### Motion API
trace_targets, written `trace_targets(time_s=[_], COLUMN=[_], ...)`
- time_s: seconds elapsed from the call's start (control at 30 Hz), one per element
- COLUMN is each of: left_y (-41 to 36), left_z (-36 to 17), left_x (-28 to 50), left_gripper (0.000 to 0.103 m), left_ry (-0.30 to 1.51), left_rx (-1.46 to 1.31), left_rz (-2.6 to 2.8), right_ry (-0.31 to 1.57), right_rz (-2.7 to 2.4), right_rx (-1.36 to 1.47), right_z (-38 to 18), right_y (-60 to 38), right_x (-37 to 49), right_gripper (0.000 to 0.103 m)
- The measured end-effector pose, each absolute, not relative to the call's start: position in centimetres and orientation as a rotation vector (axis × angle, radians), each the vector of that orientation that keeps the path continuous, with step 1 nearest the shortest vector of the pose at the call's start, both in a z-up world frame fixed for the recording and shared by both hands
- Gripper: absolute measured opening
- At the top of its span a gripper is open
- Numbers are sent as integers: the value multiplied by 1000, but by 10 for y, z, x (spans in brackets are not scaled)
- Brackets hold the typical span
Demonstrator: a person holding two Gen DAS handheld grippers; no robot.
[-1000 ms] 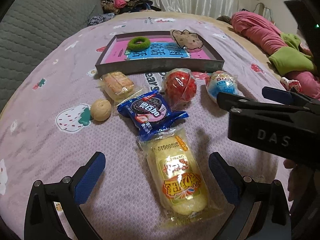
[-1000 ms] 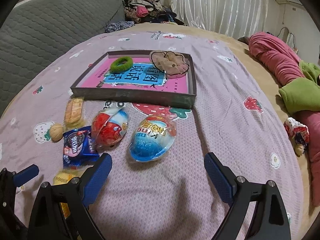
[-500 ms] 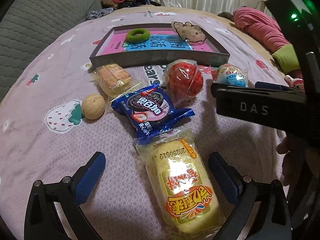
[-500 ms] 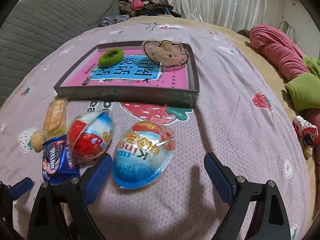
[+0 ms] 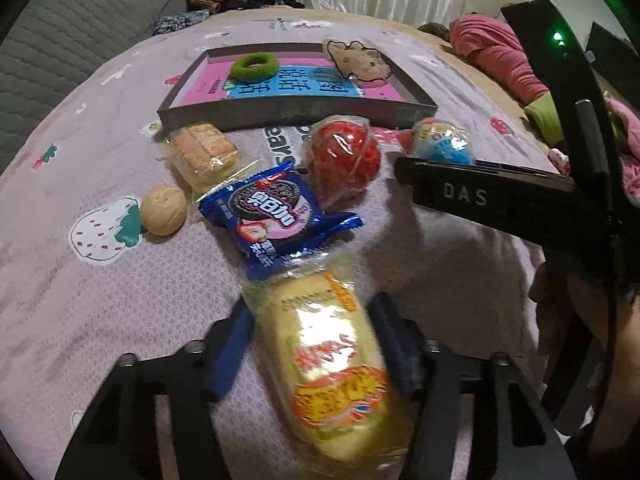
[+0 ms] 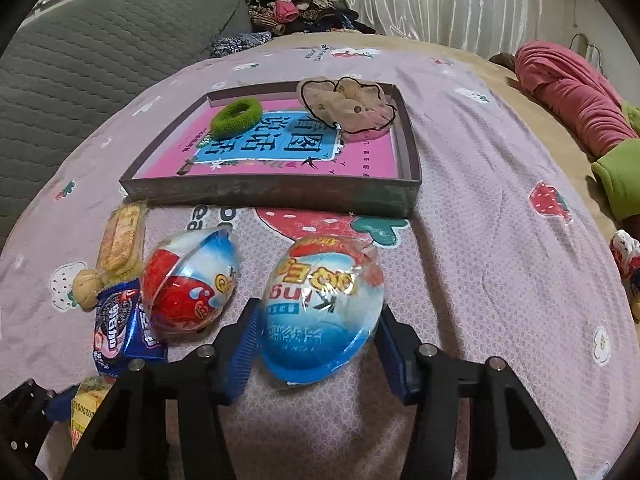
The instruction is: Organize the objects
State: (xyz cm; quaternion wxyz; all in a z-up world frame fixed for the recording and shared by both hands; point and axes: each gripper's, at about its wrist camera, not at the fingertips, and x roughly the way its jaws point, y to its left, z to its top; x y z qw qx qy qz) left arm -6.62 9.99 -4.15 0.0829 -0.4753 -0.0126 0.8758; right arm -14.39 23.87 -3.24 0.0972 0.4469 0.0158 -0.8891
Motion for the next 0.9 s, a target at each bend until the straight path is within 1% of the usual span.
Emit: trace_targets(time_s=[0.13, 0.27, 0.47, 0.9], left_y=[99, 95, 91, 76], left_z=[-41, -40, -38, -28], left_x=[-64, -63, -59, -46], left_gripper=[51, 46, 43, 41], left_ry=[-48, -63, -58, -33], left_rx=[-1415, -1415, -1414, -1403], left_rz=[2609, 2611, 2621, 2659], right_ry=[33, 29, 24, 29], right_rz=[-2625, -2623, -2620, -2622], right_rx=[1308, 1303, 1291, 1239], right_z=[-30, -29, -25, -13], right_y=[238, 238, 239, 233], right_x=[-142, -140, -133, -105], right_gripper=[53, 53, 52, 52])
